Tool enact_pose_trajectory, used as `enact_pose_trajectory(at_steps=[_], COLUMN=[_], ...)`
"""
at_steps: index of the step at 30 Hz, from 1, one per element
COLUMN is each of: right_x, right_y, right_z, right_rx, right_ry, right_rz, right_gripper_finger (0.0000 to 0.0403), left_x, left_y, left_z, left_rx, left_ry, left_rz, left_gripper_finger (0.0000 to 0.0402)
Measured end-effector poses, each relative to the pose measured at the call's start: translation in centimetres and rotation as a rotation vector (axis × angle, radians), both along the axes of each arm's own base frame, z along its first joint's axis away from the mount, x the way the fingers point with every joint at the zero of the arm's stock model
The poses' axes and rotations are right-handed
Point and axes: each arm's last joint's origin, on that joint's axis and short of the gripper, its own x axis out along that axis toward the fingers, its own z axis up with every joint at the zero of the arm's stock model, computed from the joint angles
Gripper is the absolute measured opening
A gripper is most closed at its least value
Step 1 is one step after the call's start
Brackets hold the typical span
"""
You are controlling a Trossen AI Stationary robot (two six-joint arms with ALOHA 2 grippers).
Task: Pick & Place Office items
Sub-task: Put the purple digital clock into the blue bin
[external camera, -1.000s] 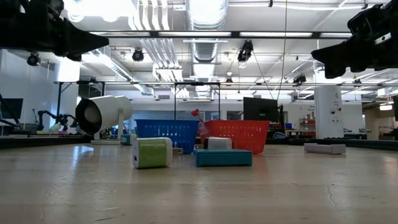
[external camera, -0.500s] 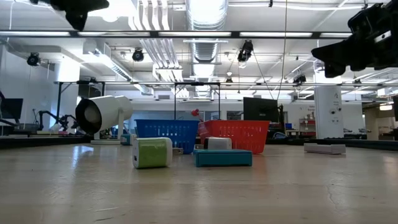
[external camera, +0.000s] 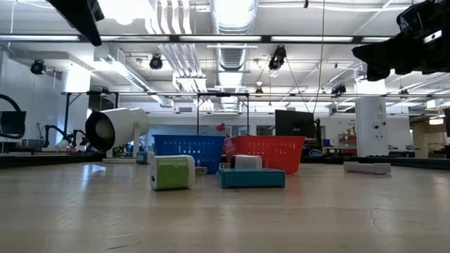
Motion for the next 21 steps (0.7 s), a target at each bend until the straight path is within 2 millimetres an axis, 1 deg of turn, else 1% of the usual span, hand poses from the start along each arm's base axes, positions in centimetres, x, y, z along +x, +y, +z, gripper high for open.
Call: enact_pose_trajectory(at_steps=[6, 11, 15, 18, 21], right_x=[-0.2, -0.2, -0.2, -0.2, -0.2], right_y=[0.0, 0.0, 0.0, 0.0, 0.0], right_z=[1.0, 1.2, 1.2, 1.2, 1.2], right_rx=[-0.008, -0.009, -0.015, -0.012, -0.002], right_ry=[-0.023, -0.027, -0.027, -0.027, -0.028], right_rz=[0.000, -0.001, -0.001, -0.001, 0.001], right_gripper_finger=[0.0009, 0.0008, 0.0008, 0.0008, 0.0008], left_x=[-0.1, -0.4, -0.5, -0.5, -0.3], left_y=[-3.8, -6.5, -8.8, -10.3, -11.3], left_z=[-1.3, -2.6, -4.0, -5.3, -6.8], left_rx=[-0.101, -0.132, -0.111, -0.084, -0.083], left_ry=[0.025, 0.046, 0.083, 0.116, 0.174], left_rz=[0.038, 0.086, 0.057, 0.032, 0.056], left_gripper_finger=[0.0007, 0.0030, 0.0068, 0.0110, 0.0160])
